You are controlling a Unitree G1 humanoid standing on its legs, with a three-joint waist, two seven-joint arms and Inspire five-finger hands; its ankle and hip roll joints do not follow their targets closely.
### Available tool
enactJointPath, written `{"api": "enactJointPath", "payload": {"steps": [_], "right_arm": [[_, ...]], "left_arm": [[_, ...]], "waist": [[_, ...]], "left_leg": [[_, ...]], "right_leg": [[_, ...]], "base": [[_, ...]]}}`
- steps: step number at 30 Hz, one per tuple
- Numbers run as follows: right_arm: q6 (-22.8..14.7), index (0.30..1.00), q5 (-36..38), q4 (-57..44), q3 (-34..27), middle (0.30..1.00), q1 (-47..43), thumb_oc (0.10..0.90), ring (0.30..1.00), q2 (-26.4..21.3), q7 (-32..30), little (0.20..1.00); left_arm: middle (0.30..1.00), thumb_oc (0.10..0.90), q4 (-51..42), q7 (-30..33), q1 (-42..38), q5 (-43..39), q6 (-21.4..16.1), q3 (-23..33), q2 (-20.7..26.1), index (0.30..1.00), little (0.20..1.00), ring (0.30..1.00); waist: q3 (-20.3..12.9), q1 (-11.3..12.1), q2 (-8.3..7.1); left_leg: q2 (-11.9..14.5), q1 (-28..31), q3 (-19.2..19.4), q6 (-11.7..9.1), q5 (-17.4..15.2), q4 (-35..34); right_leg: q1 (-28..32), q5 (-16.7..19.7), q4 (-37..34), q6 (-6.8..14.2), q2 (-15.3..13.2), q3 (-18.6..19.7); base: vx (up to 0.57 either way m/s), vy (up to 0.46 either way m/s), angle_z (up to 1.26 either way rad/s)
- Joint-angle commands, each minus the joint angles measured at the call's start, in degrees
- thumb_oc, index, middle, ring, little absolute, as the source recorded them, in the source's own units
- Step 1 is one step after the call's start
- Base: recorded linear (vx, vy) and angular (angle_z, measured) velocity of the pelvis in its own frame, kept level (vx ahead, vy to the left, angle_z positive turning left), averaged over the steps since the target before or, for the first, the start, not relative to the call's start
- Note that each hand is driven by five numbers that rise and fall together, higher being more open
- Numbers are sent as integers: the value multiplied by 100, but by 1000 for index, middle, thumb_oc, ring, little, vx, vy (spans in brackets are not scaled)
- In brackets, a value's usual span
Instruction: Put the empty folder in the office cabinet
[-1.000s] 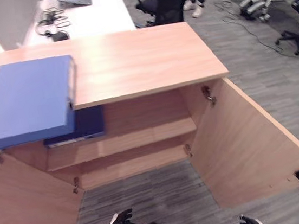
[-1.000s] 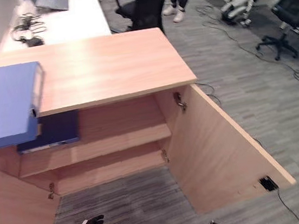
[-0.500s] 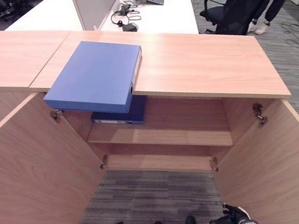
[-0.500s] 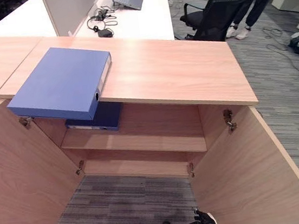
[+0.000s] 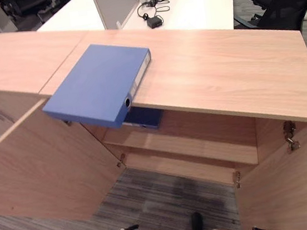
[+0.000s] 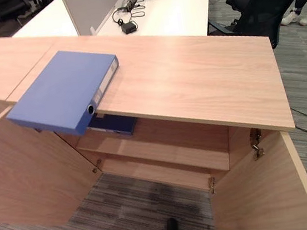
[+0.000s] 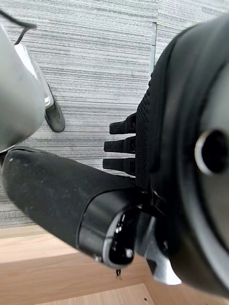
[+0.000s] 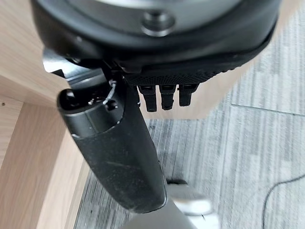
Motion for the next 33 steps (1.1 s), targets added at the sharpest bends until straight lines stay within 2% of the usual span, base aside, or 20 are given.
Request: {"api": "enactJointPath", "payload": {"steps": [1,2,3,4,5,6,8,9,10,11,12,16,22,24,27,30,33], "right_arm": [[-47,900,-128,-60,17,900,-103,800,900,-262,-92,900],[-27,900,-158,-78,38,900,-134,800,900,-320,-98,900],[-27,900,-158,-77,38,900,-135,800,900,-320,-98,900],[-17,900,-169,-90,42,900,-146,800,900,-352,-100,900],[4,900,-182,-123,6,900,-165,800,900,-425,-107,900],[6,900,-188,-138,9,900,-163,800,900,-434,-116,900],[1,900,-224,-159,39,900,-186,800,900,-469,-126,900],[1,900,-224,-159,39,900,-187,800,900,-468,-126,900],[-7,900,-257,-147,73,900,-222,800,900,-506,-145,900],[-7,900,-257,-147,73,900,-221,800,900,-506,-145,900],[-17,900,-242,-158,86,900,-265,800,900,-528,-153,900],[5,900,-306,-93,131,900,-306,800,900,-529,-147,900],[39,900,-427,30,149,900,-308,800,900,-485,-120,900],[61,900,-439,43,128,900,-315,800,900,-458,-93,900],[98,900,-458,47,107,900,-298,800,900,-378,-77,900],[149,900,-496,25,91,900,-300,800,900,-221,-51,900],[137,900,-376,-38,68,900,-357,800,900,-67,-42,900]], "left_arm": [[900,800,-238,77,-459,-185,-206,70,241,900,900,900],[900,800,-249,71,-425,-174,-199,67,245,900,900,900],[900,800,-250,71,-424,-174,-198,67,245,900,900,900],[900,800,-249,76,-409,-181,-203,56,237,900,900,900],[900,800,-255,49,-362,-186,-193,62,214,900,900,900],[900,800,-243,42,-327,-155,-180,50,205,900,900,900],[900,800,-191,36,-252,-91,-160,16,182,900,900,900],[900,800,-191,36,-253,-91,-160,17,182,900,900,900],[900,800,-142,55,-208,-99,-165,5,174,900,900,900],[900,800,-142,56,-207,-100,-166,5,173,900,900,900],[900,800,-126,79,-218,-176,-182,1,180,900,900,900],[900,800,-144,91,-246,-263,-207,-5,191,900,900,900],[900,800,-131,87,-236,-226,-186,26,232,900,900,900],[900,800,-105,71,-215,-168,-170,20,231,900,900,900],[900,800,-74,66,-205,-110,-148,34,232,900,900,900],[900,800,-8,61,-222,30,-126,38,272,900,900,900],[900,800,13,43,-240,64,-107,92,351,900,900,900]], "waist": [[297,-97,13],[332,-68,-64],[333,-67,-58],[336,-84,-78],[308,-112,-83],[304,-95,-69],[283,-42,7],[271,-45,4],[219,17,78],[224,13,77],[213,64,113],[214,141,121],[93,190,162],[40,176,154],[-22,181,110],[-102,165,41],[-99,164,-26]], "left_leg": [[-110,7,522,-200,86,1207],[46,-244,756,-179,153,1624],[54,-254,756,-180,142,1644],[298,-315,948,-165,184,1680],[857,-212,1322,-109,235,1169],[966,-96,1342,-67,221,799],[945,90,1033,-52,293,-104],[937,82,1032,-50,312,-124],[896,46,507,-77,411,-637],[893,59,504,-77,415,-648],[865,13,63,-103,472,-856],[840,-51,-419,-130,429,-851],[776,267,-390,-103,179,-1001],[742,377,-262,-44,95,-1081],[615,499,-86,94,-47,-1163],[332,635,128,334,-188,-1352],[186,644,274,471,-252,-1460]], "right_leg": [[259,-651,274,433,-227,108],[394,-691,212,405,-312,106],[393,-689,211,403,-305,107],[459,-709,191,397,-367,76],[535,-747,160,443,-482,16],[575,-751,139,468,-482,42],[650,-785,88,520,-400,141],[636,-779,86,521,-405,138],[684,-822,42,545,-359,252],[694,-827,42,546,-361,248],[727,-869,38,577,-345,397],[772,-897,38,615,-342,630],[812,-818,38,735,-335,881],[810,-765,38,789,-391,935],[767,-654,38,916,-550,1030],[556,-478,146,1174,-850,1217],[274,-324,338,1343,-955,1306]], "base": [[66,-134,-3],[57,-81,-3],[101,-98,-8],[143,7,-7],[191,20,-2],[209,59,4],[131,49,-4],[141,63,-36],[94,43,-51],[167,88,-58],[104,68,-47],[87,95,-42],[65,174,-46],[34,208,-6],[12,316,-39],[-31,432,-37],[-89,345,-34]]}}
